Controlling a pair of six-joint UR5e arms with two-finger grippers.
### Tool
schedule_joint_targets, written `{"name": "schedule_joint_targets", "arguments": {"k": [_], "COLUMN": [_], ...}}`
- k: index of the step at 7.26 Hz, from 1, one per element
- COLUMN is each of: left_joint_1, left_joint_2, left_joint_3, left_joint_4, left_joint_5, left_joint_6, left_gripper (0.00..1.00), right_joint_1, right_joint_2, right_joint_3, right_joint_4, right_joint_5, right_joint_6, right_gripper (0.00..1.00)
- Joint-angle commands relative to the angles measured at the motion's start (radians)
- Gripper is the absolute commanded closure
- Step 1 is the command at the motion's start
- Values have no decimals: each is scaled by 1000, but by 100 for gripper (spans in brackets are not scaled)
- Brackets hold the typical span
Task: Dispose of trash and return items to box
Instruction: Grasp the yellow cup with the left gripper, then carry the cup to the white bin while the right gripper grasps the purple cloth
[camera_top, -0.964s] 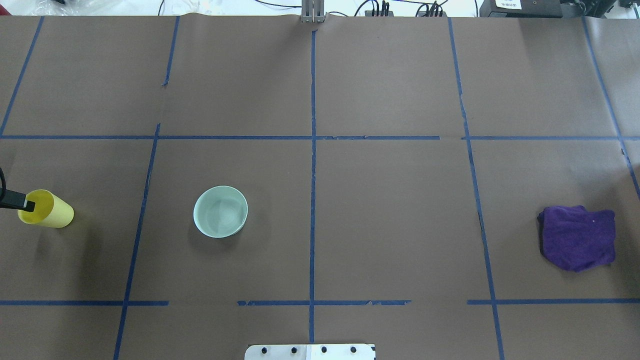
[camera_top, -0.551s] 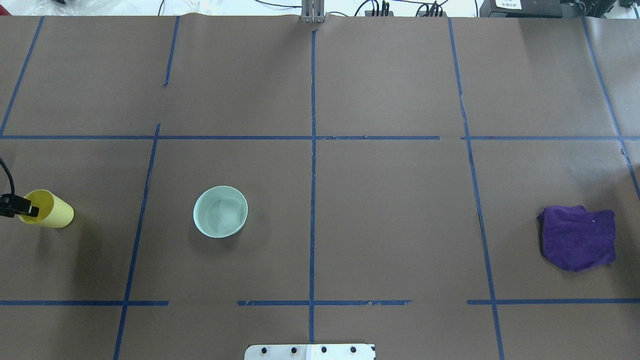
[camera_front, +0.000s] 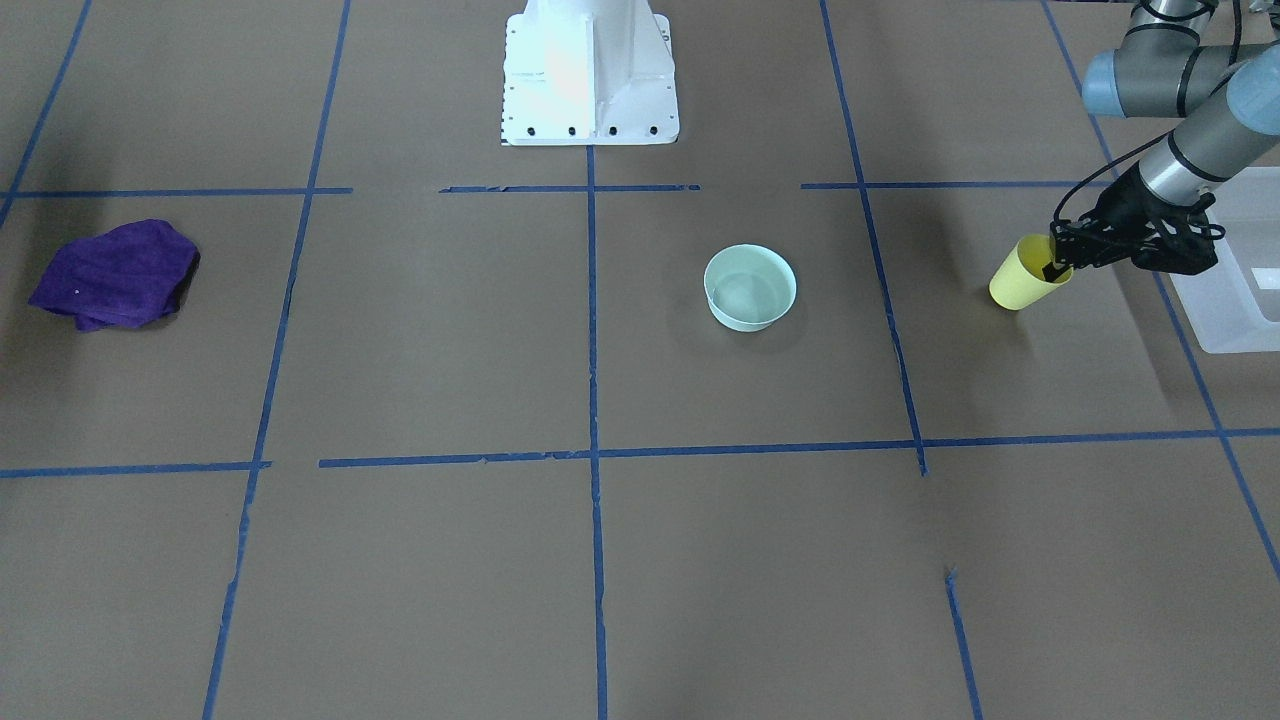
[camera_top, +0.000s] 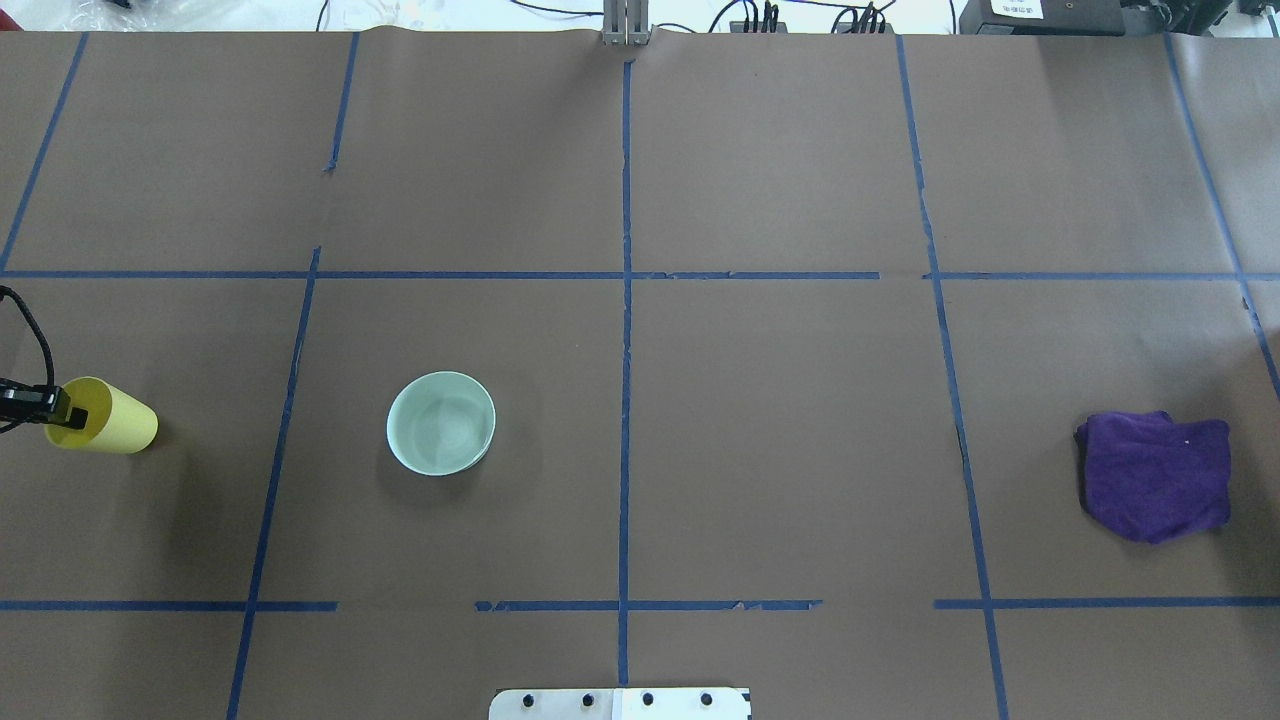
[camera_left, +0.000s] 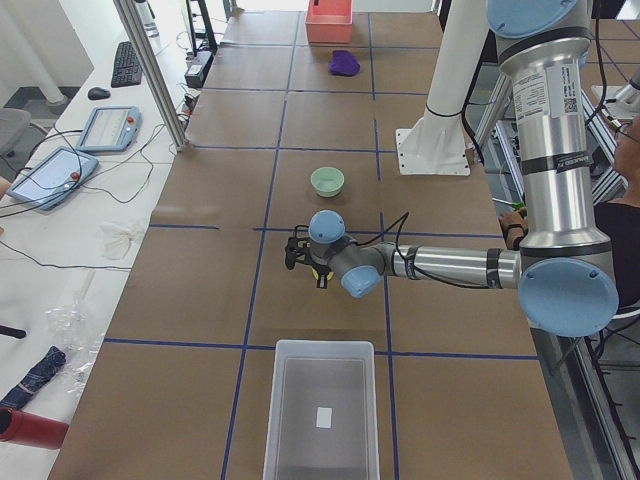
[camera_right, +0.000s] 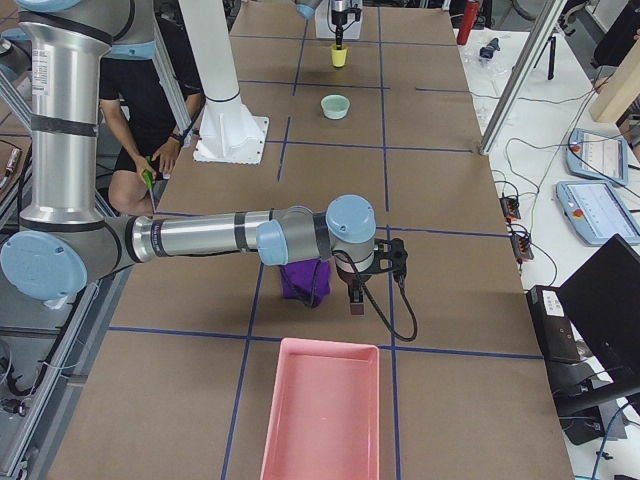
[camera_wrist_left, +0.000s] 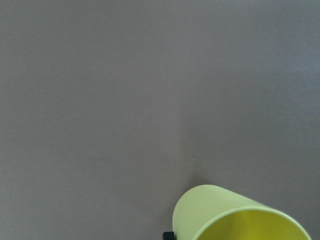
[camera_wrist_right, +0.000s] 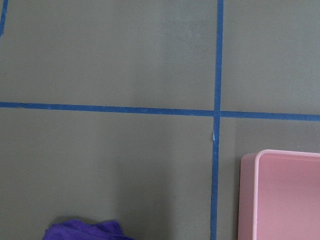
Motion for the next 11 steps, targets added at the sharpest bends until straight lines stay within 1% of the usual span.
{"name": "schedule_joint_targets", "arguments": {"k": [1, 2, 3, 4, 5, 6, 7, 8, 9, 10, 11], "left_joint_1": [-35, -57, -64, -83, -95, -107, -127, -185, -251, -305, -354], "left_joint_2": [-5, -10, -25, -33, -43, -74, -89, -114, -173, -231, -253], "left_joint_3": [-127, -190, -230, -252, -253, -255, -273, -285, -290, -289, -281], "left_joint_4": [158, 242, 295, 315, 320, 356, 401, 486, 595, 705, 772], "left_joint_5": [-91, -93, -91, -91, -91, -91, -90, -90, -82, -81, -67], "left_joint_6": [7, 14, 17, 19, 19, 20, 58, 173, 244, 328, 421], "left_gripper": [100, 100, 100, 100, 100, 100, 100, 100, 100, 100, 100], "right_joint_1": [-43, -87, -148, -228, -314, -363, -382, -418, -467, -525, -604], "right_joint_2": [-6, -23, -70, -119, -188, -219, -229, -232, -246, -271, -279], "right_joint_3": [-7, -7, -8, -10, -10, -8, -8, -8, -11, -14, -17], "right_joint_4": [38, 116, 293, 512, 625, 649, 649, 651, 671, 745, 767], "right_joint_5": [21, 31, 25, -25, -77, -112, -132, -158, -175, -221, -281], "right_joint_6": [16, 122, 269, 475, 576, 618, 629, 664, 722, 803, 876], "right_gripper": [0, 0, 0, 0, 0, 0, 0, 0, 0, 0, 0]}}
